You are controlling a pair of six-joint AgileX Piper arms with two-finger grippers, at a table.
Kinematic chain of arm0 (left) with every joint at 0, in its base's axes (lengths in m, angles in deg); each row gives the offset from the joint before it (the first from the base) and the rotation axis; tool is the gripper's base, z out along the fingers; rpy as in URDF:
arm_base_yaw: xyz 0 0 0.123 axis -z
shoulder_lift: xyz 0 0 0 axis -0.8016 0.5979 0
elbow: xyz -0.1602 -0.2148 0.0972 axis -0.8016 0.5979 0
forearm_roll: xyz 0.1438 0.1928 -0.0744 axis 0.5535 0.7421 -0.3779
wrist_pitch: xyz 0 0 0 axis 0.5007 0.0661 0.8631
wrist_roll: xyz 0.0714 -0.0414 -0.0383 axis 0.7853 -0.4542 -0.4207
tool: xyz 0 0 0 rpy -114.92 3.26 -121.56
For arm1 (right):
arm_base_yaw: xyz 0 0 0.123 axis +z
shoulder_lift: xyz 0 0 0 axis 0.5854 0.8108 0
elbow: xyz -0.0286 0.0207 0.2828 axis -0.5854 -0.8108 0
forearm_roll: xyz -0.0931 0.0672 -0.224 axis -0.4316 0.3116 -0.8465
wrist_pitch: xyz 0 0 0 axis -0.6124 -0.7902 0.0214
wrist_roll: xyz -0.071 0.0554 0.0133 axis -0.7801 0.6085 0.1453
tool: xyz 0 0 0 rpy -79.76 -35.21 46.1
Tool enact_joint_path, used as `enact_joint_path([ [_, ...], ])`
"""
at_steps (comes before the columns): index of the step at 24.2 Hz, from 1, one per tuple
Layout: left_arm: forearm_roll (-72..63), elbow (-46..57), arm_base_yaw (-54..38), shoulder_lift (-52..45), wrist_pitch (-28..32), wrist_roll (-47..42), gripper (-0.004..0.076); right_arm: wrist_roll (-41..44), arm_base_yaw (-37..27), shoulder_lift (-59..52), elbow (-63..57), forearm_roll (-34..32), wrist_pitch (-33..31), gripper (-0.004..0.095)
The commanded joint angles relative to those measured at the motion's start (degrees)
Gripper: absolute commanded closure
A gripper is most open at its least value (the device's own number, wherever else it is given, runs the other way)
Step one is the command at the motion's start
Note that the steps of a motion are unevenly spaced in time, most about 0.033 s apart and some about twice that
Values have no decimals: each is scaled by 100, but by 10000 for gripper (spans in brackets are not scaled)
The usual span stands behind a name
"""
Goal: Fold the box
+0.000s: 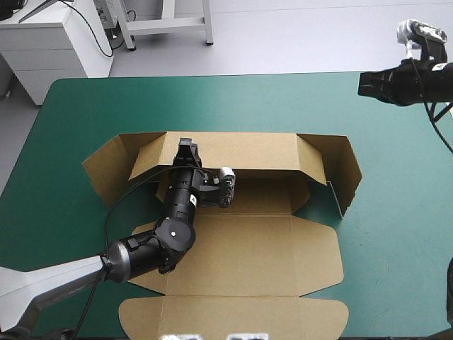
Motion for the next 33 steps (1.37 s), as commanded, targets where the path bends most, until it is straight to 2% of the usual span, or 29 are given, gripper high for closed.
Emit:
enact_joint_path([
  [1,-214,-72,43,-107,253,30,732,247,4,326,588,109,-43,925],
  [4,-214,-72,43,-107,253,30,732,395,17,746,839,130,-43,925],
  [7,-214,-72,43,-107,253,30,732,436,327,1117,907,-61,-43,920],
  [13,-195,-72,43,-107,253,30,732,741,1204,1324,907,-1583,-43,920],
  [22,-195,-72,43,-107,268,3,732,730,1642,1312,287,-1812,-54,922],
  [33,-195,-72,43,-107,268,3,732,328,1716,764,-661,-1810,-54,922],
])
